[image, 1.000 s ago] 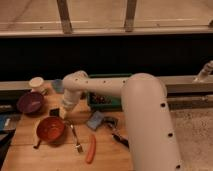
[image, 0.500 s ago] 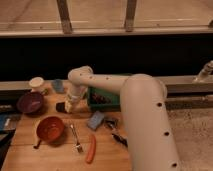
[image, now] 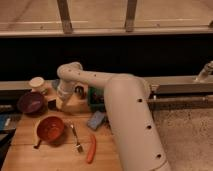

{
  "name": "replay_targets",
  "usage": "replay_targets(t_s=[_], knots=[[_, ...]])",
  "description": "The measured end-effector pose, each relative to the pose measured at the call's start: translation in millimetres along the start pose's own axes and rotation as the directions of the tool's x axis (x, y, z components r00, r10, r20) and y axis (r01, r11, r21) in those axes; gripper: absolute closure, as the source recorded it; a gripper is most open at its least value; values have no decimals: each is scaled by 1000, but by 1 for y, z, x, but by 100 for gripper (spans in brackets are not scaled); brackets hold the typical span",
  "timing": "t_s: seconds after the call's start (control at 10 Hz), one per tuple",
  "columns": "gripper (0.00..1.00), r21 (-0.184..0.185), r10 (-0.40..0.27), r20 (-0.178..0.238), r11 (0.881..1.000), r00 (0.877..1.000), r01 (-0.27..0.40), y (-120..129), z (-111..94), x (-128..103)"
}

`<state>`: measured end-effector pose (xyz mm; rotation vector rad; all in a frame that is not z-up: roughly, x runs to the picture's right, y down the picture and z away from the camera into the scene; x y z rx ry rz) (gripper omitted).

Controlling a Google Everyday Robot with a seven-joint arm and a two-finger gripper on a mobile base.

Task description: Wipe table surface with eraser

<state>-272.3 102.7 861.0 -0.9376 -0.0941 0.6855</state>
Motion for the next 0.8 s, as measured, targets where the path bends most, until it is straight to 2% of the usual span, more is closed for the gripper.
replay_targets(t_s=[0.1, 0.3, 0.5, 0.7, 0.8], knots=[[100, -14, -31, -14, 999, 999, 31, 19, 9, 0], [100, -35, -37, -27, 999, 999, 36, 35, 22, 8], [100, -43, -2, -35, 999, 999, 0, 33, 23, 31], [100, -35, 73, -14, 997, 997, -74, 16, 9, 63], [100, -30, 99, -4, 995, 995, -99, 9, 5, 71]])
